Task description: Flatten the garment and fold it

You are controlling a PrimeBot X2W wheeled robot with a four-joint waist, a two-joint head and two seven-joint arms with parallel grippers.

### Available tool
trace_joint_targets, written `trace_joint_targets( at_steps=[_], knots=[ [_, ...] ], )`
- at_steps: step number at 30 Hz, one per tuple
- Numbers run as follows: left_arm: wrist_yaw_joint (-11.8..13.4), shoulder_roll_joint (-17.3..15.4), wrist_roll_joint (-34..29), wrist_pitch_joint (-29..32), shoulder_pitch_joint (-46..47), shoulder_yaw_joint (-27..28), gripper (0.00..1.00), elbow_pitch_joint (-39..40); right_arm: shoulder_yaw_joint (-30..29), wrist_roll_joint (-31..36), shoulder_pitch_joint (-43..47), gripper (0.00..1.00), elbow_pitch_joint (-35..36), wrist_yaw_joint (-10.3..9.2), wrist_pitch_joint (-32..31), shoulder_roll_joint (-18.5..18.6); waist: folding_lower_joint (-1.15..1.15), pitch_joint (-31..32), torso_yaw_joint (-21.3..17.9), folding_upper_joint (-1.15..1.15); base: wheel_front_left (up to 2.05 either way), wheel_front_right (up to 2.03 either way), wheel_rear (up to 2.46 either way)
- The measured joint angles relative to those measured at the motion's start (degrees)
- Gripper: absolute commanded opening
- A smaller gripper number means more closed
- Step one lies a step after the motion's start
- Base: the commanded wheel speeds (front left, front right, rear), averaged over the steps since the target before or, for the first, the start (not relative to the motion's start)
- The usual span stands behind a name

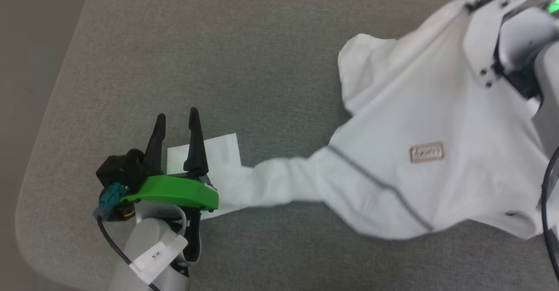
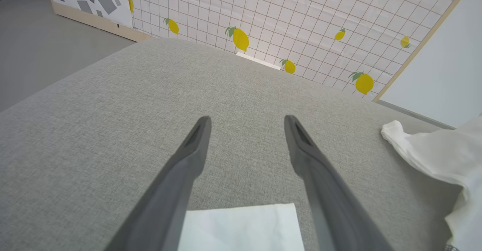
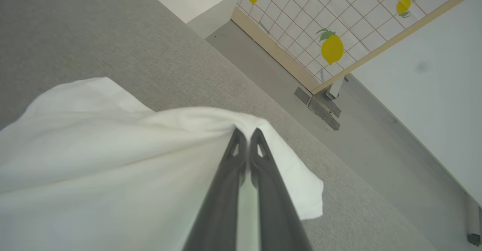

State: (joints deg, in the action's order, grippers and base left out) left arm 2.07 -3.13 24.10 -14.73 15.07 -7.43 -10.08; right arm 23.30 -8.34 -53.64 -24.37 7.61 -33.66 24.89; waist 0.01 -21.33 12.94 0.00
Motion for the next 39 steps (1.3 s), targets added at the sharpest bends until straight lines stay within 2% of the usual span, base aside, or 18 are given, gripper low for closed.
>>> trace_joint_targets(
  at_steps=[6,7,8,9,12,17,25,28,34,39],
  knots=[
    [0.0,0.1,0.5,0.0,0.9,-1.1,1.00,0.1,-4.8,4.4,-6.7,0.00,-8.0,-0.01,5.7,-2.5,0.00,-1.6,2.2,0.00,0.00,0.00,0.00],
    [0.0,0.1,0.8,0.0,0.9,-1.3,1.00,0.1,-5.3,4.4,-6.9,0.23,-10.6,-0.01,6.8,-3.6,0.00,-2.0,2.7,0.00,0.00,0.00,0.00],
    [0.1,0.1,0.8,0.0,0.9,-1.3,1.00,0.1,-5.3,4.3,-6.9,0.69,-11.8,-0.01,7.5,-4.0,0.00,-2.2,2.9,0.00,0.00,0.00,0.00],
    [0.3,0.1,0.8,0.0,0.9,-1.2,1.00,0.1,-5.5,4.1,-6.8,1.00,-13.0,-0.01,8.1,-4.4,0.00,-2.3,3.0,0.00,0.00,0.00,0.00],
    [0.5,0.1,0.8,0.0,0.8,-0.9,1.00,-0.1,-6.0,2.6,-5.2,1.00,-14.8,-0.01,10.4,-5.3,0.00,-1.8,3.0,0.00,0.00,0.00,0.00],
    [0.5,0.1,-0.1,0.0,-0.2,0.1,1.00,-0.7,-8.0,-2.1,1.8,1.00,-13.5,-0.01,16.4,-6.8,0.00,0.0,1.9,0.00,0.00,0.00,0.00],
    [0.0,-1.3,-1.4,0.9,-4.0,0.6,1.00,-3.0,-13.3,-6.8,20.5,1.00,2.2,-0.01,25.7,-8.3,-0.01,5.2,-1.7,0.00,0.00,0.00,0.00],
    [0.2,-2.6,-1.5,3.8,-5.3,0.3,1.00,-3.3,-16.3,-6.3,28.9,1.00,9.3,-0.02,26.2,-10.1,-0.01,7.1,-3.5,0.00,0.00,0.00,0.00],
    [-0.4,-5.0,-1.6,13.1,-6.0,-2.5,1.00,-1.6,-22.1,-4.8,43.8,1.00,22.0,-0.03,24.3,-16.7,-0.01,9.9,-7.5,0.00,0.00,0.00,0.00],
    [-2.7,-6.8,-1.9,21.3,-5.0,-5.9,1.00,-0.2,-24.2,-3.8,49.2,1.00,28.8,-0.03,22.3,-19.8,-0.01,10.9,-10.0,0.00,0.00,0.00,0.00]
  ],
)
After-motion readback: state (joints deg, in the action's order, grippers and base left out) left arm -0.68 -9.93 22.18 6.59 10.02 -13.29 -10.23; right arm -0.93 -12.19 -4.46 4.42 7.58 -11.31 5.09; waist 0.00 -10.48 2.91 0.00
